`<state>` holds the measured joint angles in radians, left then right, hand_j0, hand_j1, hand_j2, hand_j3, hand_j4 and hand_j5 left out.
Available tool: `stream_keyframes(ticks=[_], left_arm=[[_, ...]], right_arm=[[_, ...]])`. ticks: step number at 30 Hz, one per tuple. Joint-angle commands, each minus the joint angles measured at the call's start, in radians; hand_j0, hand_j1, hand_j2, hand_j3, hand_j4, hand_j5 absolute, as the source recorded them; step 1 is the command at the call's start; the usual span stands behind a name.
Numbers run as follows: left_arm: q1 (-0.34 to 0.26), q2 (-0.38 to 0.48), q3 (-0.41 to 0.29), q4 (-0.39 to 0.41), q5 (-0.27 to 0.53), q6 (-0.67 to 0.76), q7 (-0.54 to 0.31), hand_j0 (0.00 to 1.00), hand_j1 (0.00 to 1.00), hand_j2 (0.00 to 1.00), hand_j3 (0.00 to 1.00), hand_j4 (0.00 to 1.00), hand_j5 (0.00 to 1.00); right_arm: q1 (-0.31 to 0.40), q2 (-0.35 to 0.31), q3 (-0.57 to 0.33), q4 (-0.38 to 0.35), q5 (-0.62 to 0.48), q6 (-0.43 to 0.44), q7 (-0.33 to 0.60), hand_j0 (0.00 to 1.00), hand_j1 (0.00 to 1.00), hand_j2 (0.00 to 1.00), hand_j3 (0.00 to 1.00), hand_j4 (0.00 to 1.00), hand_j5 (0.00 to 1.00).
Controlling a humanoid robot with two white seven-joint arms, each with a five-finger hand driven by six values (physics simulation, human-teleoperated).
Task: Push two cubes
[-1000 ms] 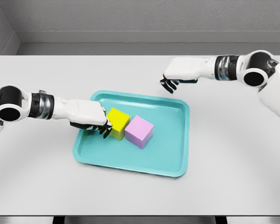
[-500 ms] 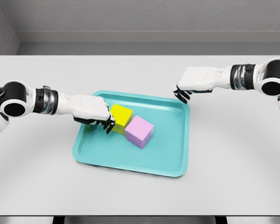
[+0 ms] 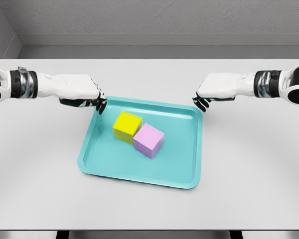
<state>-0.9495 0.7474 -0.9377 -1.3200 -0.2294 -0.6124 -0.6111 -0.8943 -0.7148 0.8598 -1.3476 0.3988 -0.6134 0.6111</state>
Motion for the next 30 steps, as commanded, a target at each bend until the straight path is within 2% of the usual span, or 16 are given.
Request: stream_keyframes(ticks=[1,4,5,14,21,23,30], left_arm=[[-0.006,-0.115,0.01,0.211,-0.004,0.002,0.0,0.4,0.4,0.4,0.4,0.4,0.4],[-0.011,-0.174,0.01,0.321,-0.01,0.002,0.0,0.38,0.38,0.38,0.38,0.38,0.38],[-0.012,-0.206,0.011,0.343,-0.045,0.002,0.0,0.38,0.38,0.38,0.38,0.38,0.38],[-0.015,-0.258,0.01,0.341,-0.117,0.002,0.0,0.35,0.35,0.35,0.35,0.35,0.35],[-0.014,-0.276,0.005,0.321,-0.137,0.002,0.0,0.35,0.35,0.35,0.35,0.35,0.35],[-0.005,-0.27,0.002,0.26,-0.137,0.002,0.0,0.35,0.35,0.35,0.35,0.35,0.35],[-0.005,-0.258,-0.001,0.186,-0.136,0.002,0.0,0.35,0.35,0.35,0.35,0.35,0.35]], right_arm=[[0.0,-0.003,-0.001,-0.002,-0.005,0.003,0.0,0.23,0.23,0.23,0.23,0.23,0.23],[0.008,-0.066,-0.007,-0.074,-0.006,0.003,0.0,0.23,0.23,0.23,0.23,0.23,0.23],[0.009,-0.078,-0.008,-0.103,-0.006,0.003,0.0,0.24,0.24,0.24,0.24,0.24,0.24],[0.023,-0.106,-0.031,-0.117,-0.008,0.003,0.0,0.25,0.25,0.25,0.25,0.25,0.25],[0.031,-0.112,-0.031,-0.137,-0.008,0.003,0.0,0.25,0.25,0.25,0.25,0.25,0.25],[0.031,-0.114,-0.031,-0.137,-0.008,0.003,0.0,0.25,0.25,0.25,0.25,0.25,0.25],[0.037,-0.132,-0.047,-0.137,-0.008,0.003,0.0,0.27,0.27,0.27,0.27,0.27,0.27]])
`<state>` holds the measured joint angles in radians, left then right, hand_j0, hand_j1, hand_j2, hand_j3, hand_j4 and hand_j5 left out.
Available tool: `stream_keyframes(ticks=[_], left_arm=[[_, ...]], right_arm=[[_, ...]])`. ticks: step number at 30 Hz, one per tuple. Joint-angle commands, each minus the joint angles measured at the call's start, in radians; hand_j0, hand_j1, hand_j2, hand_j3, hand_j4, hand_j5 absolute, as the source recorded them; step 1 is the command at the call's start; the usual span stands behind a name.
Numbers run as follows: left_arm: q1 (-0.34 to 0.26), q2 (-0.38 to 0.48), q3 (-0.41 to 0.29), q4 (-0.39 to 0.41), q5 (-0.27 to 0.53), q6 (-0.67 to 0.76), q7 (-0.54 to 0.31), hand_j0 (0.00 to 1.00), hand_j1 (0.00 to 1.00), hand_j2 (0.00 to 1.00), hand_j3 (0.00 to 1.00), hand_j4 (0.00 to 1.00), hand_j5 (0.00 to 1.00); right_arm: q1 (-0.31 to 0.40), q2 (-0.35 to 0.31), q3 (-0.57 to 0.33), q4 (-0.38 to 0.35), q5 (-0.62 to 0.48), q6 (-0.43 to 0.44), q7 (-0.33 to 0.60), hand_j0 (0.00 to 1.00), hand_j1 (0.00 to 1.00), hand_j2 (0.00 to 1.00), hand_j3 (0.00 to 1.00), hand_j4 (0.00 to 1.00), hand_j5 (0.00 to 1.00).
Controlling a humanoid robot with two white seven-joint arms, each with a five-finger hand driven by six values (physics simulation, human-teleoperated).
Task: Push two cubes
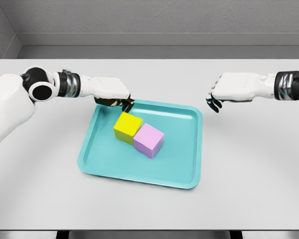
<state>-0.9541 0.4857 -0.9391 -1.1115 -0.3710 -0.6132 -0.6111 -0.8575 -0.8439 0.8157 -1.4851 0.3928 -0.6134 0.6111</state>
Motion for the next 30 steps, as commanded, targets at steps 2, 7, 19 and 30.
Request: stream_keyframes(ticks=[2,7,19,30], left_arm=[[0.0,0.017,0.0,-0.024,0.006,0.002,0.0,0.35,0.35,0.35,0.35,0.35,0.35],[0.003,0.031,-0.001,-0.086,0.006,0.002,0.0,0.35,0.35,0.35,0.35,0.35,0.35],[-0.005,0.089,0.04,-0.057,0.009,0.002,0.0,0.36,0.36,0.36,0.36,0.36,0.36],[0.0,0.298,0.186,0.067,0.11,0.002,0.0,1.0,1.0,1.0,1.0,1.0,1.0]], right_arm=[[0.0,-0.003,-0.003,0.0,-0.02,0.003,0.0,0.27,0.27,0.27,0.27,0.27,0.27],[0.003,-0.003,-0.003,0.0,-0.02,0.003,0.0,0.28,0.28,0.28,0.28,0.28,0.28],[0.008,-0.017,-0.013,0.0,-0.02,0.003,0.0,0.31,0.31,0.31,0.31,0.31,0.31],[0.066,-0.208,-0.188,0.035,-0.336,0.003,0.0,1.0,1.0,1.0,1.0,1.0,1.0]])
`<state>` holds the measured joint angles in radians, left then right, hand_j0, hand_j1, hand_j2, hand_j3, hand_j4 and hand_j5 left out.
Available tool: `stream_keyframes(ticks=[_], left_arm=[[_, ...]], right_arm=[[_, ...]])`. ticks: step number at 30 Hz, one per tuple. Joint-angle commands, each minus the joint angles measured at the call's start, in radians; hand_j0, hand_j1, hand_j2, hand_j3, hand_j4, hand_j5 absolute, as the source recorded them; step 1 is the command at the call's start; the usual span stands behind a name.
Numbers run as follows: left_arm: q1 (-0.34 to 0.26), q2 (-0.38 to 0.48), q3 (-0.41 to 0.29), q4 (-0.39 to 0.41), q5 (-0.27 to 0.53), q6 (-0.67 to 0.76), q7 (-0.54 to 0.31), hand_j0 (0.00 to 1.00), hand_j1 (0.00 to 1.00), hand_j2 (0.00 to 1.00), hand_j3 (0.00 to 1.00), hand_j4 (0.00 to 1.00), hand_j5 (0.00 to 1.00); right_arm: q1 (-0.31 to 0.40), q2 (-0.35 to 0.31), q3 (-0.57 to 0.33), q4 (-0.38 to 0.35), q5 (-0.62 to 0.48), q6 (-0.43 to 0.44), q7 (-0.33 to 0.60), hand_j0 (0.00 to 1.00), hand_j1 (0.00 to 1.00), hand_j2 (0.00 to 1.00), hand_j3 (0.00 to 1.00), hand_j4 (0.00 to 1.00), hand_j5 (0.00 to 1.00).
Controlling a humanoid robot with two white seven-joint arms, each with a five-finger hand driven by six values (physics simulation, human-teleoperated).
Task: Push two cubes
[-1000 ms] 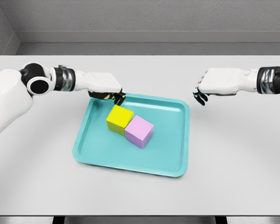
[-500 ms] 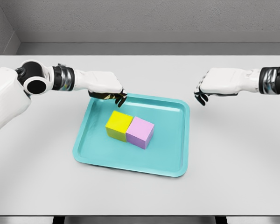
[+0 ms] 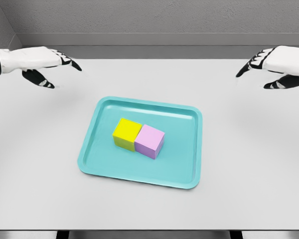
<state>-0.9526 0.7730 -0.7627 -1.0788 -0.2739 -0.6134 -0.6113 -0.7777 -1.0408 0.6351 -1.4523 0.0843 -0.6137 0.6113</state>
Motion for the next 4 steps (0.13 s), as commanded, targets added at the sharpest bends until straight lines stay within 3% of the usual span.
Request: stream_keyframes(ticks=[1,4], left_arm=[[0.0,0.009,0.009,0.037,0.013,0.003,0.0,1.0,1.0,1.0,1.0,1.0,1.0],[0.009,0.009,0.009,0.037,0.012,0.003,0.0,1.0,1.0,1.0,1.0,1.0,1.0]], right_arm=[[0.0,-0.01,-0.008,0.0,-0.027,0.003,0.0,1.0,1.0,1.0,1.0,1.0,1.0],[0.015,-0.01,0.011,-0.019,-0.024,0.003,0.0,1.0,1.0,1.0,1.0,1.0,1.0]])
